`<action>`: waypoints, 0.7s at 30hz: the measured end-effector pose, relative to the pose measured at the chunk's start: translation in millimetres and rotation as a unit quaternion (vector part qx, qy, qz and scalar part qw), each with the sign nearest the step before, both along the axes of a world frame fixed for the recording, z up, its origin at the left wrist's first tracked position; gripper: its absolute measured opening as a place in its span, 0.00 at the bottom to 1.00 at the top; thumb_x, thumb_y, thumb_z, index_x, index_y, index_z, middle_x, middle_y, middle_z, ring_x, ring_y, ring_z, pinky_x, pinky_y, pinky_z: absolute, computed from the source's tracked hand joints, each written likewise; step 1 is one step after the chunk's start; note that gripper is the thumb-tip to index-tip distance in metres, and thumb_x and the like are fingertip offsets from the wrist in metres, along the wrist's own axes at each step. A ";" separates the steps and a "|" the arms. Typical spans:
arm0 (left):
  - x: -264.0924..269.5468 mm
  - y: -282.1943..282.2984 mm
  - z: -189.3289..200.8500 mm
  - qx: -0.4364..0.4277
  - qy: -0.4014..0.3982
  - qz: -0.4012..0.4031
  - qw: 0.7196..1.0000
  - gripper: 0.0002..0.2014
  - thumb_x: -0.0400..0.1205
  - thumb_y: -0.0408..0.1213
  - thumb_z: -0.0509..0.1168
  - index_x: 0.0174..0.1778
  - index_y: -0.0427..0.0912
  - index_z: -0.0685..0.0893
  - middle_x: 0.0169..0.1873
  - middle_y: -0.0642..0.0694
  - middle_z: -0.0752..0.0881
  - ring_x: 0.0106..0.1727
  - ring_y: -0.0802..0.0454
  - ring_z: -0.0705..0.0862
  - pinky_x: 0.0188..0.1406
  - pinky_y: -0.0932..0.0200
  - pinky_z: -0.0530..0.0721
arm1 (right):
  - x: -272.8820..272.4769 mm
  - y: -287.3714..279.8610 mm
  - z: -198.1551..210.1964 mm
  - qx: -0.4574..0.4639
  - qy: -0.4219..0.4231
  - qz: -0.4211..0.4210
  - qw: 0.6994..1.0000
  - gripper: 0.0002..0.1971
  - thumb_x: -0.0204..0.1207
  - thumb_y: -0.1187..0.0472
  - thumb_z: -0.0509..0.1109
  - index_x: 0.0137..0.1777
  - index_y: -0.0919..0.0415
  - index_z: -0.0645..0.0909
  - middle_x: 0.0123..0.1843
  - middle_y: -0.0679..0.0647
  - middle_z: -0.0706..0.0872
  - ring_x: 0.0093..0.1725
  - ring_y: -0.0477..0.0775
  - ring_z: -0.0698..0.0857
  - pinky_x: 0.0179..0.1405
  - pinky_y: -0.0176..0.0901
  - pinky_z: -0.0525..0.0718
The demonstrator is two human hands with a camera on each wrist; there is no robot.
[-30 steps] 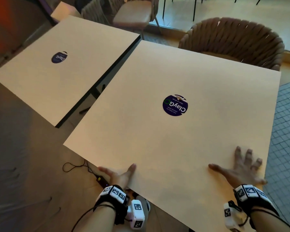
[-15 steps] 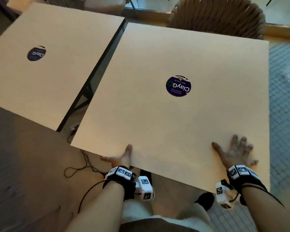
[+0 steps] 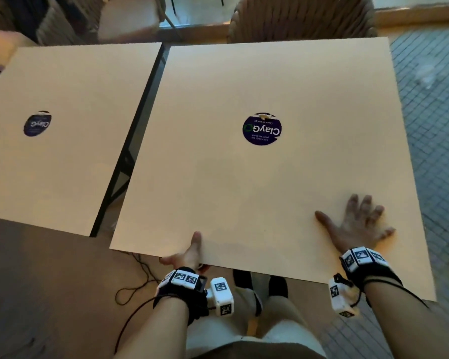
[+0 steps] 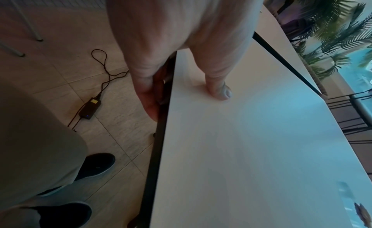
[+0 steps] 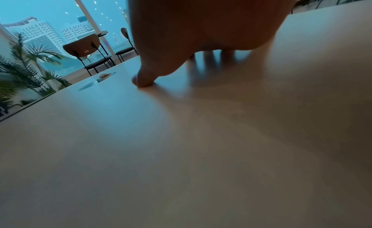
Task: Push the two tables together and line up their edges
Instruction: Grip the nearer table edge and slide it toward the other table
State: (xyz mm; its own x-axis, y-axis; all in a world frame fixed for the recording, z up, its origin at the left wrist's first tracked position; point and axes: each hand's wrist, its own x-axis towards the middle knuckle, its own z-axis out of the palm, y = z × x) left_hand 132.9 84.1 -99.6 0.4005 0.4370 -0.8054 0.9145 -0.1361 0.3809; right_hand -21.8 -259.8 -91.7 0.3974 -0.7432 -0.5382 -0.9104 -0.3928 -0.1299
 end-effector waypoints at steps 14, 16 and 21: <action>65.9 61.2 0.9 0.030 0.013 -0.090 0.995 0.75 0.52 0.75 0.78 0.88 0.43 0.49 0.81 0.32 0.69 0.77 0.29 0.73 0.76 0.35 0.72 | 15.2 71.0 10.4 0.004 -0.028 -0.057 0.998 0.51 0.71 0.25 0.60 0.87 0.50 0.45 0.89 0.52 0.39 0.86 0.61 0.38 0.75 0.80 0.41; 74.6 82.8 -4.1 -0.028 -0.013 -0.041 0.999 0.66 0.48 0.72 0.82 0.78 0.39 0.69 0.69 0.34 0.81 0.63 0.32 0.84 0.61 0.34 0.85 | 7.6 92.1 14.9 -0.048 -0.087 -0.122 0.988 0.40 0.73 0.36 0.69 0.83 0.49 0.61 0.88 0.55 0.51 0.86 0.60 0.46 0.75 0.80 0.46; 113.2 131.2 -8.3 -0.133 -0.034 0.006 0.990 0.48 0.60 0.57 0.86 0.71 0.35 0.79 0.65 0.35 0.83 0.60 0.33 0.85 0.46 0.39 0.91 | -44.7 163.0 -15.8 -0.064 -0.157 -0.449 0.877 0.44 0.60 0.37 0.71 0.76 0.50 0.65 0.79 0.55 0.63 0.78 0.67 0.64 0.70 0.74 0.66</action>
